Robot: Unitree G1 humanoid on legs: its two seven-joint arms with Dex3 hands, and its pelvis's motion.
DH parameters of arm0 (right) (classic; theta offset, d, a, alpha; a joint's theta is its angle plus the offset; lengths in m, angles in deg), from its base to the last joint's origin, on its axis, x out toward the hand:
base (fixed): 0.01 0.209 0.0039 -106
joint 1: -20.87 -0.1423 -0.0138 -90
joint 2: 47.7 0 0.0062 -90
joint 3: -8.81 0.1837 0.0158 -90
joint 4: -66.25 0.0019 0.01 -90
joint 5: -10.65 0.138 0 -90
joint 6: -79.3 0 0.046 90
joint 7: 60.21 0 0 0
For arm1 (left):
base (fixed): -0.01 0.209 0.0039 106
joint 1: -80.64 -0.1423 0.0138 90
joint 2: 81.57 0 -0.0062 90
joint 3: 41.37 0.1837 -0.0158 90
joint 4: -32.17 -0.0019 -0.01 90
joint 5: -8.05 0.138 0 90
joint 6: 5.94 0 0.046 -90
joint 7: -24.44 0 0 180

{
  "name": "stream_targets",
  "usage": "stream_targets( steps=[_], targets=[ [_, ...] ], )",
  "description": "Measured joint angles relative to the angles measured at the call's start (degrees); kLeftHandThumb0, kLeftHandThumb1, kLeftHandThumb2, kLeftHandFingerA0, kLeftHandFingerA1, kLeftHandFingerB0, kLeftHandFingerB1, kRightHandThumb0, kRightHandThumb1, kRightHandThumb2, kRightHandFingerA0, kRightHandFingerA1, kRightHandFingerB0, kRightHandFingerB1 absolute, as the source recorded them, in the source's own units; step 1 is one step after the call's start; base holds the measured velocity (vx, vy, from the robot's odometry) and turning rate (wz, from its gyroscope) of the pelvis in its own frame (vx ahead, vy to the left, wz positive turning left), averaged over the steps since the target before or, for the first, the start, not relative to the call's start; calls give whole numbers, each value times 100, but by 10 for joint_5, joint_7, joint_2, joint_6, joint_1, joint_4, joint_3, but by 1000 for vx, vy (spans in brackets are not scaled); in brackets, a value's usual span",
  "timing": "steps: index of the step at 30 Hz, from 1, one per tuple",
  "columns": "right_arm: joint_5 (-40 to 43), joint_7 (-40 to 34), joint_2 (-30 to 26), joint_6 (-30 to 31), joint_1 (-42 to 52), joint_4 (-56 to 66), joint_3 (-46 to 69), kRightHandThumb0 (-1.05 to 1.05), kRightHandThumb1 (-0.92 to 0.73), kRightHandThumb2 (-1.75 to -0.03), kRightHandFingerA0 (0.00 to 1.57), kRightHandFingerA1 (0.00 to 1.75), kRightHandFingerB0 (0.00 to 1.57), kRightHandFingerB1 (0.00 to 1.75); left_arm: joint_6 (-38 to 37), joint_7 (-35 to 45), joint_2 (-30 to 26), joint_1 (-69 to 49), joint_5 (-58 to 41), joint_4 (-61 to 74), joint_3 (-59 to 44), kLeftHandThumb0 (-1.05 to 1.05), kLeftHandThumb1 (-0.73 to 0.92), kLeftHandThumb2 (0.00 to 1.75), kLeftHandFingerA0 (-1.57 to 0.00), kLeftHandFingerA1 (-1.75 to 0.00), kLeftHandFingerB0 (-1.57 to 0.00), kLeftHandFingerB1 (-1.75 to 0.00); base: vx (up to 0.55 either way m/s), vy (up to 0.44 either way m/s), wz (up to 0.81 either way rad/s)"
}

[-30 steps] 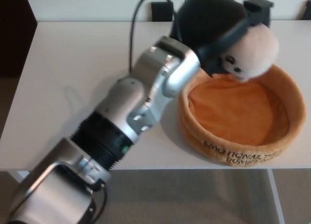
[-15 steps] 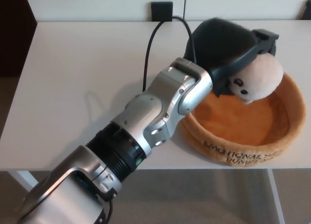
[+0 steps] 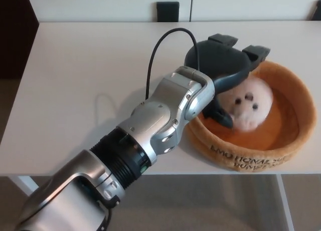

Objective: The robot walks towards a table in front, picks a dumpling toy with left hand and puts it in an orange round plate

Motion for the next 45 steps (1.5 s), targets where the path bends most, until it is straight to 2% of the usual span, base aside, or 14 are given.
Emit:
stream_targets(
  steps=[4, 5, 8, 10, 22, 30, 32, 36, 37, 40, 41, 42, 43, 45],
  targets=[
    [0, 0, 0, 0, -1, 2, 0, -37, -64, -59, 60, 45, 50, 39, 12, 36, -3, 7, 0, 0, 5, -66, 34, 65, 0, 0, 0, 0, 0, 0, 0],
    [0, 0, 0, 0, -1, 3, -1, -35, -61, -58, 60, 47, 49, 39, 15, 47, -4, 9, 0, 0, 6, -38, 42, 53, 0, 0, 0, 0, 0, 0, 0],
    [0, 0, 0, 0, -2, 5, -1, -34, -60, -58, 62, 47, 49, 38, 23, 78, -8, 14, 1, 5, 14, -29, 46, 54, 0, 0, 0, 0, 0, 0, 0],
    [0, 1, 0, 0, -2, 6, -1, -40, -49, -74, 55, 55, 41, 47, 29, 96, -13, 15, 2, 10, 19, -29, 47, 54, 0, 0, 0, 0, 0, 0, 0],
    [-1, 4, 0, -1, -7, 6, -5, -39, -47, -72, 60, 57, 44, 48, 71, 219, -74, 29, 4, 119, 11, -36, 43, 53, 0, 0, 0, 0, 0, 0, 0],
    [-3, 7, 0, -1, -13, 6, -13, -30, -62, -59, 65, 48, 47, 37, 74, 263, -165, 29, -19, 299, -99, -7, 53, 76, 0, -12, -2, -21, 0, 0, 0],
    [-3, 7, 0, -1, -15, 6, -14, -29, -62, -58, 63, 47, 47, 38, 74, 270, -187, 25, -26, 343, -128, 1, 67, 59, 0, -25, -5, -25, 0, 0, 0],
    [-3, 8, 0, -2, -17, 7, -16, -28, -59, -58, 68, 51, 48, 38, 73, 280, -226, -3, -46, 429, -191, -1, 58, 60, -11, -21, -12, -30, 0, 0, 0],
    [-3, 8, 0, -2, -17, 7, -16, -28, -58, -57, 70, 52, 48, 39, 73, 282, -235, -15, -53, 452, -210, 4, 43, 90, 0, -45, -7, -46, 0, 0, 0],
    [-3, 8, 0, -2, -17, 7, -16, -32, -59, -57, 68, 52, 50, 40, 73, 290, -257, -57, -73, 511, -267, 6, 50, 98, -12, -50, -21, -51, 0, 0, 0],
    [-3, 9, 0, -2, -17, 7, -16, -32, -59, -57, 68, 52, 50, 40, 71, 293, -266, -80, -84, 536, -297, 6, 50, 98, -12, -50, -21, -51, 0, 0, 0],
    [-3, 9, 0, -2, -16, 7, -16, -34, -59, -57, 59, 50, 50, 40, 70, 295, -269, -99, -92, 553, -318, 5, 64, 62, -23, -34, -32, -32, 0, 0, 0],
    [-3, 9, 0, -2, -16, 7, -16, -33, -60, -57, 59, 51, 49, 40, 67, 297, -270, -122, -99, 568, -339, -4, 44, 91, -14, -50, -22, -51, 0, 0, 0],
    [-3, 9, 0, -2, -16, 8, -16, -33, -60, -57, 59, 51, 49, 40, 62, 300, -270, -161, -110, 588, -370, -4, 44, 91, -14, -50, -22, -51, 0, 0, 0]
  ],
)
